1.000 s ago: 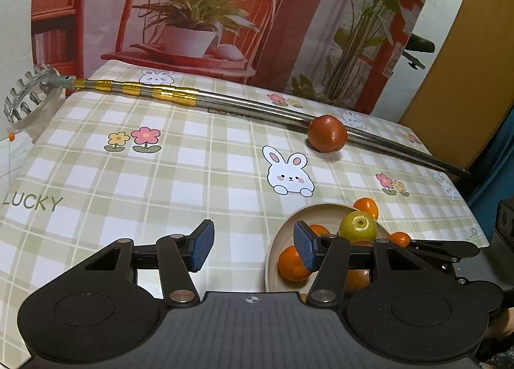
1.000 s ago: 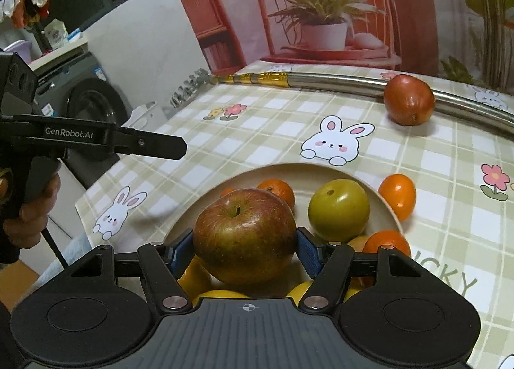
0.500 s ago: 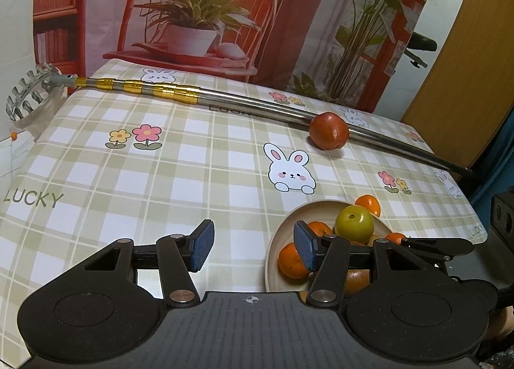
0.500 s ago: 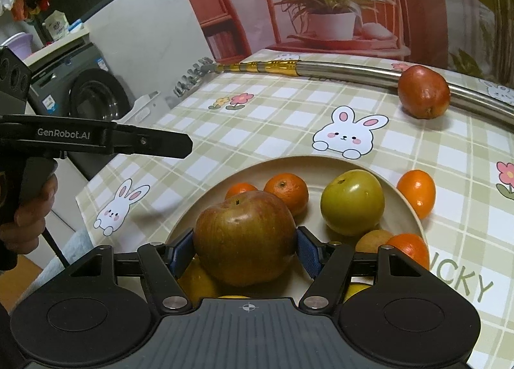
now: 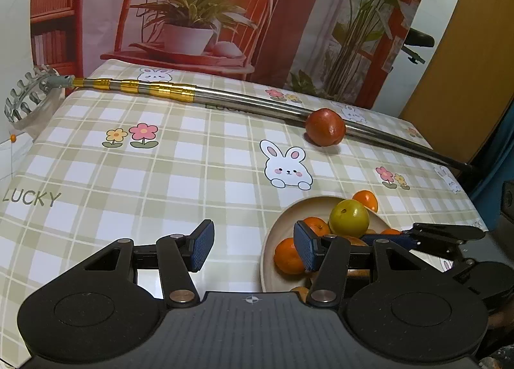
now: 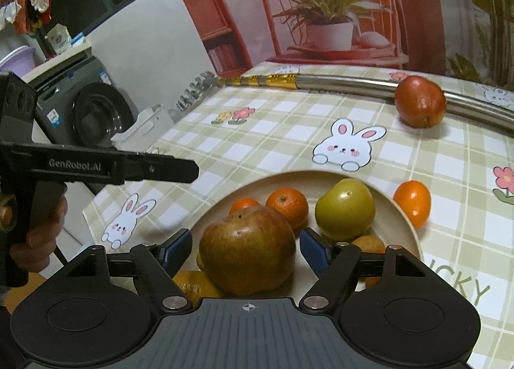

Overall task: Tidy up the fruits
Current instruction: 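Move both open tools back toward the remaining fruits, then grasp a tangerine with the left tool while the right tool grasps a red apple, then carry the tangerine onto the plate with the left tool while the right tool carries the red apple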

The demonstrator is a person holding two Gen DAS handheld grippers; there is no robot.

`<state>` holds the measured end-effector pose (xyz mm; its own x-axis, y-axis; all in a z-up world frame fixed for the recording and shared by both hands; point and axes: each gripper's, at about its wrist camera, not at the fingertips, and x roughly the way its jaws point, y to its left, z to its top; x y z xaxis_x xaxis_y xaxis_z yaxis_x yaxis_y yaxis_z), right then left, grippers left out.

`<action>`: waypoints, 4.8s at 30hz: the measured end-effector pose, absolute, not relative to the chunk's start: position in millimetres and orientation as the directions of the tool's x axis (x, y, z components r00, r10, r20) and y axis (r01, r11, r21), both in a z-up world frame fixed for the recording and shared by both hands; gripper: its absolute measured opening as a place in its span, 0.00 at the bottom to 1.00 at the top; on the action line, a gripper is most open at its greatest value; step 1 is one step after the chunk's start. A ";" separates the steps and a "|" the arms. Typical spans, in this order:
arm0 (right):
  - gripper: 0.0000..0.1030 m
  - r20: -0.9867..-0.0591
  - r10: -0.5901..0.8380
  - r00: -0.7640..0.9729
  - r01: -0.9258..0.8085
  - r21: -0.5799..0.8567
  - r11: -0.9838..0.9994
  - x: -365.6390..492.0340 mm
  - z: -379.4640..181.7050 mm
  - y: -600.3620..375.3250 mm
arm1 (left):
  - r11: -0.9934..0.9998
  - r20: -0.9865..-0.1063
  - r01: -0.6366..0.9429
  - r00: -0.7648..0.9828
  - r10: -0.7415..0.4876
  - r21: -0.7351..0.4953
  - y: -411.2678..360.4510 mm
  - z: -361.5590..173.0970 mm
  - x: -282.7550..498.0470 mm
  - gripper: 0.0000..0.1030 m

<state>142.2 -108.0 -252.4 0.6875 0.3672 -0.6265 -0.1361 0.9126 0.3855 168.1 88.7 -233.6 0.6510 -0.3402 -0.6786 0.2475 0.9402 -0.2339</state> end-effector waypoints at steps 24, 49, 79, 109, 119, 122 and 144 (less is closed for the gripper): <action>0.69 -0.549 0.119 0.827 0.099 0.351 0.931 114.0 -211.5 -192.6 | 0.895 -0.715 0.373 0.554 -0.427 -0.246 48.8 -225.7 201.0 0.56; 0.69 -0.537 -0.057 0.842 0.278 0.340 0.898 106.8 -212.1 -262.7 | 0.833 -0.822 0.423 0.283 -0.495 -0.356 -78.0 -277.2 293.4 0.47; 0.69 -0.537 -0.064 0.841 0.297 0.359 0.885 101.1 -218.2 -268.5 | 0.838 -0.796 0.432 0.346 -0.496 -0.335 -77.2 -270.3 288.2 0.37; 0.70 -0.533 0.040 0.845 0.066 0.178 0.982 242.8 -220.1 -242.7 | 0.886 -0.658 0.258 0.596 -0.460 -0.385 57.0 -234.9 221.3 0.37; 0.86 -0.685 0.001 0.728 0.133 0.142 0.981 308.9 -268.3 -236.2 | 0.876 -0.653 0.263 0.587 -0.478 -0.405 62.5 -240.3 213.0 0.37; 0.85 -0.710 -0.001 0.704 0.147 0.144 0.979 317.9 -277.5 -238.7 | 0.873 -0.653 0.266 0.584 -0.483 -0.408 62.8 -241.4 211.3 0.37; 0.62 -0.696 0.079 0.714 0.184 0.295 0.938 288.9 -281.5 -253.6 | 0.871 -0.665 0.284 0.564 -0.490 -0.401 57.5 -243.5 216.2 0.37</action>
<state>288.9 -253.6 -281.5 0.7135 0.0787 -0.6962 0.1843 0.9376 0.2949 216.2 57.5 -243.5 0.5637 -0.4904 -0.6647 0.2844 0.8707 -0.4012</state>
